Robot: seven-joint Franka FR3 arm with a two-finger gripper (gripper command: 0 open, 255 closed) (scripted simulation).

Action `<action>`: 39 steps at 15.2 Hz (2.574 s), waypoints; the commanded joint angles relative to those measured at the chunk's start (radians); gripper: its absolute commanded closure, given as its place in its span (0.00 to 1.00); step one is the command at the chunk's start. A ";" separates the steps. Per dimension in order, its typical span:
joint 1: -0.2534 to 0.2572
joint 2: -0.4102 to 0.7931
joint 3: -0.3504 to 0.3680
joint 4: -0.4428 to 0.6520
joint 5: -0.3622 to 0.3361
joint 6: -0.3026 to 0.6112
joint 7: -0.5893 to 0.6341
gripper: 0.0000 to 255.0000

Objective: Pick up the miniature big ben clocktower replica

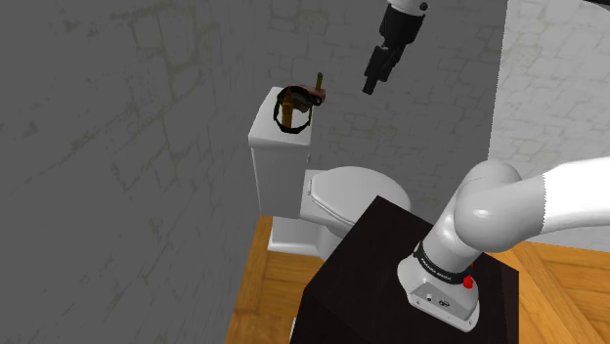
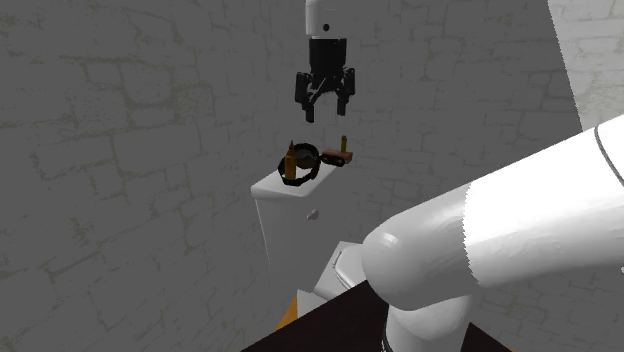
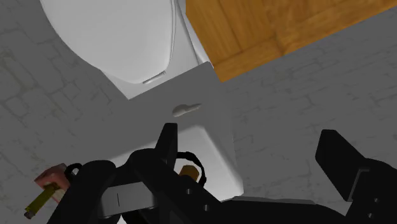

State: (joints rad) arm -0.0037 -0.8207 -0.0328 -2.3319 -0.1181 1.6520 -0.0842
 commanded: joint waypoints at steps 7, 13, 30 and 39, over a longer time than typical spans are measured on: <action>-0.062 0.164 0.088 -0.012 0.023 0.201 0.265 0.00; -0.133 0.370 0.165 0.048 0.003 0.367 0.531 0.00; -0.258 0.994 0.204 0.503 -0.234 0.531 1.266 0.00; -0.255 1.032 0.194 0.451 -0.264 0.617 1.307 0.00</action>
State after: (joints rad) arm -0.2586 0.2097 0.1616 -1.8755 -0.3797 2.2608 1.2198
